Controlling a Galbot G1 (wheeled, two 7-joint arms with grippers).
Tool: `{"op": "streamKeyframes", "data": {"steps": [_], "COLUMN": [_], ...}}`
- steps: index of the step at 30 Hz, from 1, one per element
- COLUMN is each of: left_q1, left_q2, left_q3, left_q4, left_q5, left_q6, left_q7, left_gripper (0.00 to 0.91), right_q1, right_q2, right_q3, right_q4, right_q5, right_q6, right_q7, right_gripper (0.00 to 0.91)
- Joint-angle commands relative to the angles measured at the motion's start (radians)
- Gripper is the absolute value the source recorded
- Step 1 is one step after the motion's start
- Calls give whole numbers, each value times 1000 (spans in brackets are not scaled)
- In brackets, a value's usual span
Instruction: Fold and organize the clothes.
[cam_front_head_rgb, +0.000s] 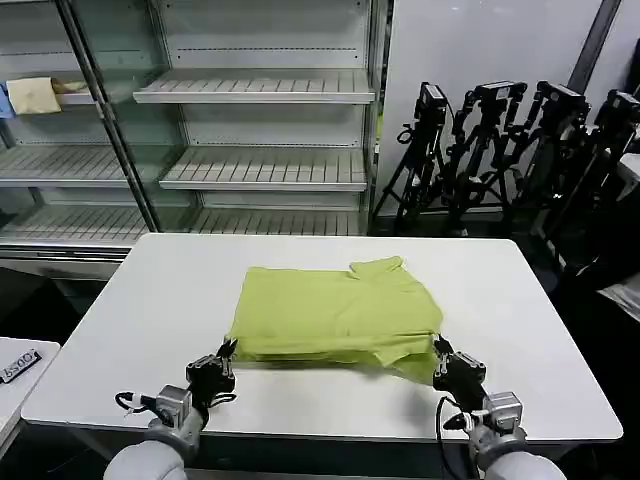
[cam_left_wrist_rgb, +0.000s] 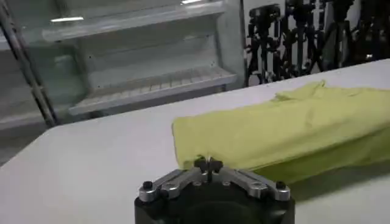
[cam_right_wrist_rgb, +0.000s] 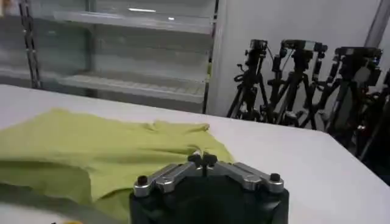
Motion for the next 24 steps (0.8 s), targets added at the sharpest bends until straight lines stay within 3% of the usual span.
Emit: {"op": "streamKeyframes", "data": {"steps": [1,10,11,12,13,14,15,24], "left_q1": [-114,-133,-134,-134,-134,-132,-130,-10], "left_q2": [-1,-25,-27,-30,-31,-34,-35,-62], "left_q3": [63,83,83,83,83,82,82,13], "left_q4": [125,156,156,157,157,156,153,75], "left_q5": [22,51,53,54,54,55,56,51], "left_q6": [-14,-22,-22,-22,-22,-23,-23,-24], "left_q7": [0,-4,-5,-7,-9,-11,-11,-19], "left_gripper": [20,40,151,262,524,705,907,907], "right_q1": [74,83,81,80,76,73,66,-62], "right_q2": [3,31,35,37,40,41,42,36], "right_q3": [-32,-63,-65,-66,-67,-67,-66,18], "right_q4": [-77,-106,-108,-109,-109,-107,-105,-27], "right_q5": [-6,-44,-50,-52,-58,-61,-66,-86], "right_q6": [-12,-15,-18,-20,-23,-21,-20,13], "right_q7": [-3,-1,-1,-2,-8,-10,-13,-27], "right_gripper": [0,0,81,252,736,907,907,907]}}
